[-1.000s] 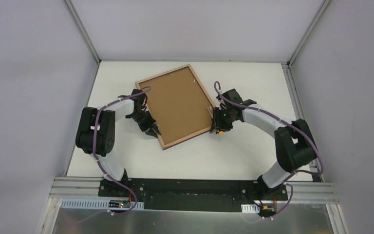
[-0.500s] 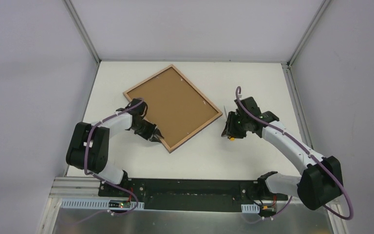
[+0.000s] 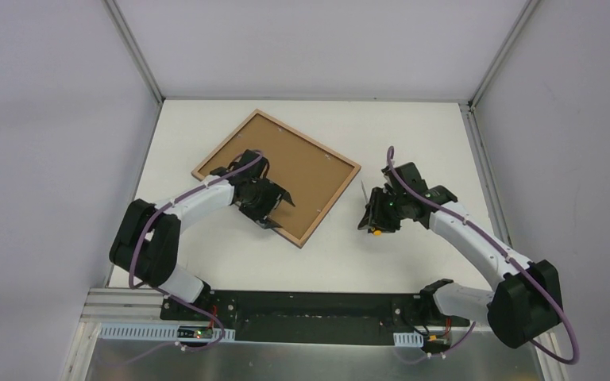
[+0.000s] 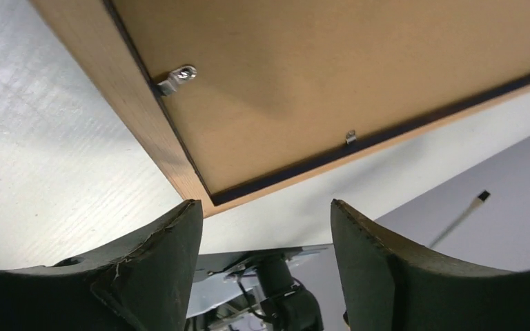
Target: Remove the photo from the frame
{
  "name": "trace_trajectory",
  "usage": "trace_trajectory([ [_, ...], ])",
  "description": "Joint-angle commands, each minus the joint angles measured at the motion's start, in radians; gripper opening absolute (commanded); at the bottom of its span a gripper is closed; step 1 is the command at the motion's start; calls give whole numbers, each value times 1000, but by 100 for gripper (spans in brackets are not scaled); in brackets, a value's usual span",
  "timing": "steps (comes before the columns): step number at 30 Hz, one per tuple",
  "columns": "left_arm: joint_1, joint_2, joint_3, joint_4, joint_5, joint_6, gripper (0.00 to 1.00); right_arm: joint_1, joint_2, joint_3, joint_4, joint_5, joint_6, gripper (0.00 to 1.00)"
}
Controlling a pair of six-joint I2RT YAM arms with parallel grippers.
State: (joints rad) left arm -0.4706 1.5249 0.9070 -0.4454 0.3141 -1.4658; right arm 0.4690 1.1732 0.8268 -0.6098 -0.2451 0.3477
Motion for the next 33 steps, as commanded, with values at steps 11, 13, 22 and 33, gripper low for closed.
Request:
trace_trajectory([
  [11,3,-117,158,-163,-321,1152,78,5,61,22,53,-119,22,0],
  [13,1,-108,154,-149,-385,1317,79,7,73,28,47,-121,21,0],
  [22,-48,-147,34,10,-118,1789,77,7,86,45,28,-122,10,0],
  [33,-291,-69,14,162,-22,1792,75,8,-9,-15,31,-102,38,0],
])
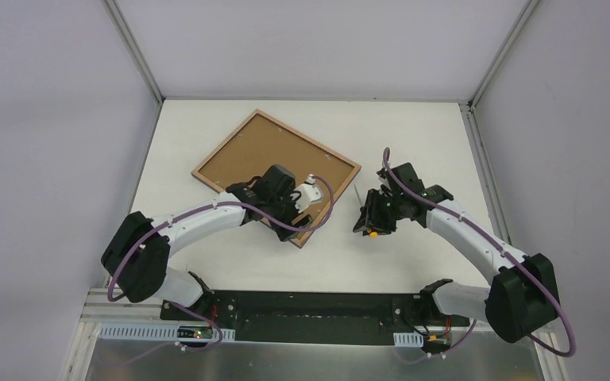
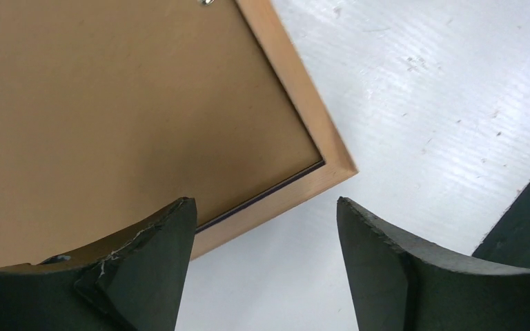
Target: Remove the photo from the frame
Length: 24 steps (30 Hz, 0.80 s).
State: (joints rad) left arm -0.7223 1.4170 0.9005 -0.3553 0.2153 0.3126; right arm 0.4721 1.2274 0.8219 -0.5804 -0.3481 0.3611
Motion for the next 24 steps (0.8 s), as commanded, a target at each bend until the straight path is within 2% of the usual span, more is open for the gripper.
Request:
trace_trajectory([
  [1,-52,60,31,75,71,3,73,5,-74,-16,2,3,29,0],
  [6,-70,183,106,122,79,-176,55,3,-127,-48,-10,18,40,0],
  [10,-83,278,185,133,43,-358,51,3,-180,-71,-30,31,50,0],
  [14,-122,318,216,162,28,-460,49,3,-236,-99,-52,45,58,0],
  [21,-170,393,232,142,-164,-648,27,3,-297,-114,-69,40,73,0],
  [24,-191,427,267,90,-266,-708,13,3,-303,-113,-70,30,72,0],
])
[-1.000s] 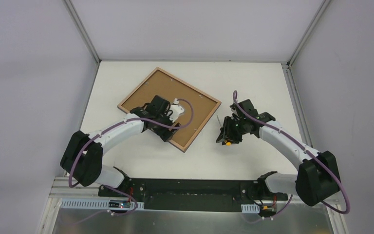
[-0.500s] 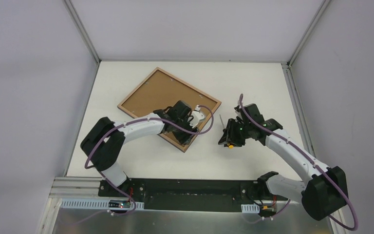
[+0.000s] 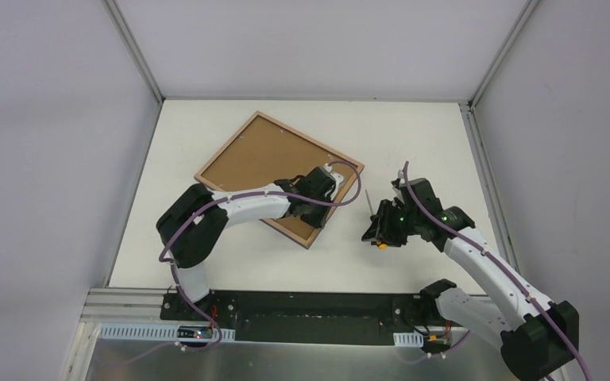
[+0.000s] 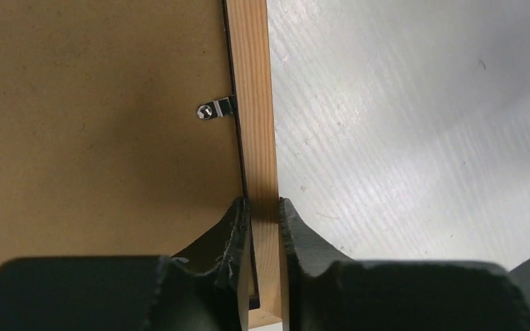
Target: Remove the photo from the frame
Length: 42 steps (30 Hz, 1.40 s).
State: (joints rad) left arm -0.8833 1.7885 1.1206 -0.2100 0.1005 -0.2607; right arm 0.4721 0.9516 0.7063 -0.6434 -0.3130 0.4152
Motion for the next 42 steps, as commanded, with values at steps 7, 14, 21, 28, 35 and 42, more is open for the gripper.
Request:
trace_trajectory([
  [7,-28,211,256,-216,-299,-526,0,3,-25,16,-23,-7,40,0],
  [14,18,304,409,-220,-186,-1007,0,3,-18,30,-64,18,60,0],
  [21,56,319,504,-180,-90,-1012,34,3,-12,22,-48,24,71,0],
  [28,149,66,302,-177,-47,-810,61,2,46,30,-13,9,37,0],
  [35,351,-382,-126,-180,-20,-766,73,-2,163,43,107,-84,42,0],
  [42,575,-572,-295,-280,58,-779,78,12,290,40,261,-148,101,0],
])
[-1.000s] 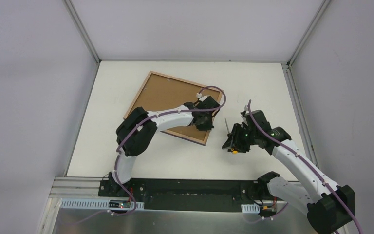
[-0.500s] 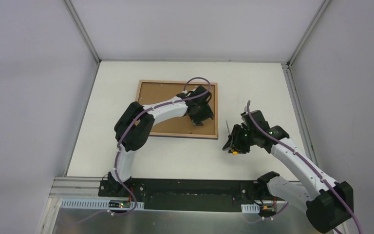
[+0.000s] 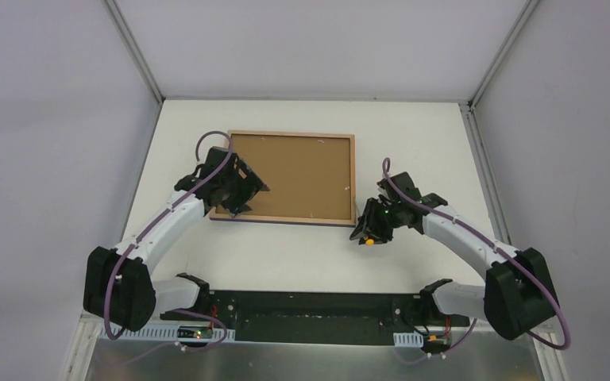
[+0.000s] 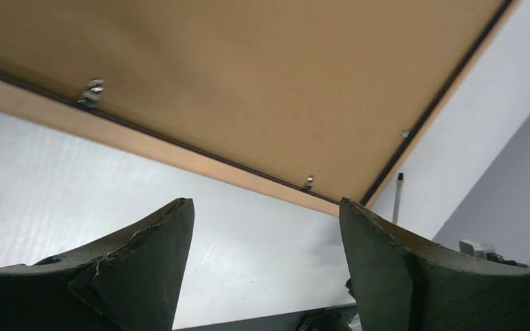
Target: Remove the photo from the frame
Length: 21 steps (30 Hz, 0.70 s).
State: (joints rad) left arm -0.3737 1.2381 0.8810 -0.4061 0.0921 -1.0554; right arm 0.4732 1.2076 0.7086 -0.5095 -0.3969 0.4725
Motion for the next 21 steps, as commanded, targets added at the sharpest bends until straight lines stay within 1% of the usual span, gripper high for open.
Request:
trace_trajectory([
  [1,83,-22,-56,-95,69,12,78,11,40,34,145,-65,52,0],
  [3,112,-8,-53,-118,73,-4,78,11,58,29,168,-62,64,0],
  [6,141,21,-63,-142,74,-71,76,11,95,34,188,-70,75,0],
  [10,153,51,-102,-143,80,-190,76,0,133,47,196,-71,78,0],
  [15,153,31,-162,-137,43,-356,76,-34,161,49,209,-102,83,0],
  [16,154,29,-172,-133,30,-392,74,-35,163,50,207,-103,81,0],
  [19,154,51,-180,-123,4,-435,70,-37,170,55,209,-102,81,0],
  [21,154,74,-183,-97,-8,-454,64,-38,175,57,216,-106,85,0],
])
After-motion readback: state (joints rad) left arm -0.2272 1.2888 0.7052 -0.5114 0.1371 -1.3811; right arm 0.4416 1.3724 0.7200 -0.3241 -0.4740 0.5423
